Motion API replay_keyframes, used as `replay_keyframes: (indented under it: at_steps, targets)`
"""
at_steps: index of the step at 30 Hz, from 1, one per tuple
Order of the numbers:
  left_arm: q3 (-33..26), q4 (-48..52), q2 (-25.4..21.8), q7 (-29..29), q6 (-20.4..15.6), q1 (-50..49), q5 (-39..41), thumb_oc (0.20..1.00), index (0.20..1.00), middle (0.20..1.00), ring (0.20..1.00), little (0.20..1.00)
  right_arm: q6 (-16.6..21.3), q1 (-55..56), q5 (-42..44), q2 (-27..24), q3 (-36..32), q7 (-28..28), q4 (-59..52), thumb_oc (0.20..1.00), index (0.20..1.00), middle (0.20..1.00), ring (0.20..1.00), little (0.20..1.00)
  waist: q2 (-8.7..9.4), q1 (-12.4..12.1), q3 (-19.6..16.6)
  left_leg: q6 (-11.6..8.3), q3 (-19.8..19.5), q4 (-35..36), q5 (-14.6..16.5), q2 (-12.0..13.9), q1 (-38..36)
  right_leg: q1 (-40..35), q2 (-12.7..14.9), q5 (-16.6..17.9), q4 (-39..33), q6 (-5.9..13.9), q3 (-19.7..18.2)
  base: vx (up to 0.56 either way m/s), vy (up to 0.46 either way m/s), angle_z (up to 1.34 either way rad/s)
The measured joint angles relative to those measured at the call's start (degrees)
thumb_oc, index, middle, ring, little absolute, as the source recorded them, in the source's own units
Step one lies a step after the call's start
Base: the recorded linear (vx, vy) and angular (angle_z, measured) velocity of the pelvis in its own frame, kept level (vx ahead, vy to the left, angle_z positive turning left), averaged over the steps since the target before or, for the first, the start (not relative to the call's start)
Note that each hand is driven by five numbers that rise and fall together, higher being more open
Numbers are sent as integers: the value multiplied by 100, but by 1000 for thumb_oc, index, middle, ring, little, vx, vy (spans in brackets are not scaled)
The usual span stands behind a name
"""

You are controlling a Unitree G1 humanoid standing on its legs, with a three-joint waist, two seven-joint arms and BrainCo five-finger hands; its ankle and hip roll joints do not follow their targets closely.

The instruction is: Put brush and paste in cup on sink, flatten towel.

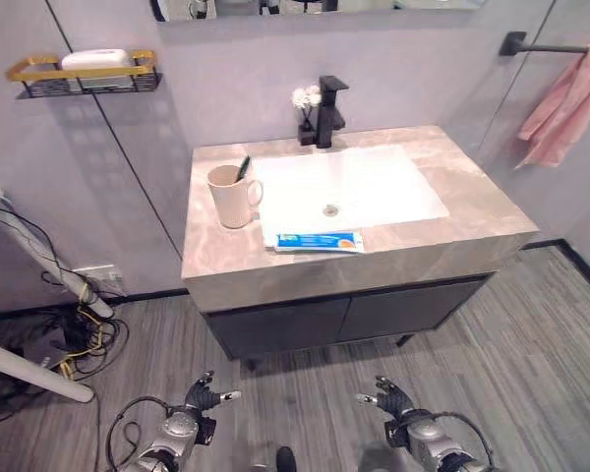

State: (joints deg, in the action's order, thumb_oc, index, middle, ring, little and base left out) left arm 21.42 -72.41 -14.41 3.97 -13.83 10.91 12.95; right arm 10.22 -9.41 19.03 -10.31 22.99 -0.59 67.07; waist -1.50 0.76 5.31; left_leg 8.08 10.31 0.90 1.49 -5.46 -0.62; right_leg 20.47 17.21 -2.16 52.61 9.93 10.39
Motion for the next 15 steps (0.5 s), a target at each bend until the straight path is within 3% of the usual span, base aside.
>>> replay_keyframes:
  at_steps: [1, 2, 3, 4, 6, 7, 8, 9, 10, 11, 12, 14, 15]
  targets:
    - [-51, -576, 32, -22, 46, -117, -8, 1000, 1000, 1000, 1000, 1000, 5, 46, -44, 109, -38, -50, 24, 1000, 1000, 1000, 1000, 1000, 278, 26, 71, -412, 445, -4, 284, -37, -131, 53, -25, 116, -2740, -188, 716, 459, -241, 35]
    - [-49, -640, 25, -40, 91, -216, -9, 1000, 1000, 1000, 1000, 1000, -7, 109, -73, 103, -36, -86, 139, 1000, 1000, 1000, 1000, 1000, 394, 14, 23, -395, 420, -31, 297, -189, -158, -56, 104, 432, -4036, -187, 950, 387, -300, 64]
    - [-51, -688, 20, -42, 157, -225, -10, 1000, 1000, 1000, 1000, 1000, -25, 184, -76, 67, -44, -81, 153, 1000, 1000, 1000, 1000, 1000, 484, 16, -17, -400, 338, -103, 347, -267, -144, -62, 138, 698, -4916, -91, 411, 243, -235, 90]
    - [-33, -613, 16, -37, 160, -145, -10, 1000, 1000, 1000, 1000, 1000, -48, 204, -80, -5, -86, -79, 169, 1000, 1000, 1000, 1000, 1000, 450, 65, 9, -418, 209, -142, 356, -218, -245, -46, 146, 1197, -5062, -143, 125, 228, -230, 90]
    - [-71, -387, -26, -23, 147, -236, -8, 1000, 1000, 1000, 1000, 1000, -49, 119, -83, -11, -154, -84, 112, 1000, 1000, 1000, 1000, 1000, 295, -4, 87, -601, 155, -410, 467, 6, -431, -172, -373, 1584, -4761, -497, 109, 180, -265, 36]
    - [-212, -244, -128, -9, 143, -389, -5, 1000, 1000, 1000, 1000, 1000, -33, 93, -83, 39, -155, -87, 52, 1000, 1000, 1000, 1000, 1000, 522, -7, 57, -766, 140, -1048, 373, -140, -307, -366, -570, 1746, -4567, -874, 299, 98, -229, 29]
    - [-216, -208, -234, 3, 123, -419, -4, 1000, 1000, 1000, 1000, 1000, -24, 92, -82, 71, -191, -84, 58, 1000, 1000, 1000, 1000, 1000, 971, 3, 4, -945, 112, -1866, 295, -416, 0, -531, -406, 2136, -4641, -1374, 373, 61, -162, 25]
    - [-269, -122, -192, 32, 66, -406, 29, 1000, 1000, 1000, 1000, 1000, -34, 11, -85, 46, -293, -81, 128, 1000, 1000, 1000, 1000, 1000, 1141, -181, 23, -846, 116, -2282, 497, -445, 264, -682, -169, 1826, -4835, -1481, 420, 45, -66, 17]
    - [-260, -37, -114, 43, 6, -351, 53, 1000, 1000, 1000, 1000, 1000, -28, 3, -82, -161, -346, -51, 141, 1000, 1000, 1000, 1000, 1000, 991, -144, -81, -698, -124, -2005, 715, -73, 544, -670, -305, 1749, -4973, -1281, 361, 130, -213, -6]
    - [-264, -16, -6, 58, -2, -305, 59, 1000, 1000, 1000, 1000, 1000, -34, -128, -85, -377, -380, -43, 129, 1000, 1000, 1000, 1000, 1000, 614, -125, -112, -827, -428, -1158, 655, 547, 563, -648, -539, 1631, -4985, -1056, 437, 152, -295, -22]
    - [-277, -35, -33, 78, 12, -292, 72, 1000, 1000, 1000, 1000, 1000, -49, -229, -86, -361, -366, -14, 196, 1000, 1000, 1000, 1000, 1000, 745, -157, -19, -893, -279, -877, 523, 483, 360, -662, -502, 1468, -4986, -771, 389, 109, -234, -22]
    - [-357, -72, 34, 93, 39, -320, 153, 1000, 1000, 1000, 1000, 1000, -40, -110, -148, -385, -354, -34, 164, 1000, 1000, 1000, 1000, 1000, 618, 19, 5, -1000, -493, -725, 448, 629, 177, -1052, -562, 1427, -5192, -709, 625, 51, -177, 22]
    - [-191, -2, 43, 97, -19, -281, 217, 1000, 1000, 1000, 1000, 1000, -56, 85, -183, -421, -368, -11, 326, 1000, 1000, 1000, 1000, 1000, 579, -23, -78, -1017, -553, -583, 445, 769, 43, -1269, -559, 1187, -5162, -356, 700, 48, -157, 42]
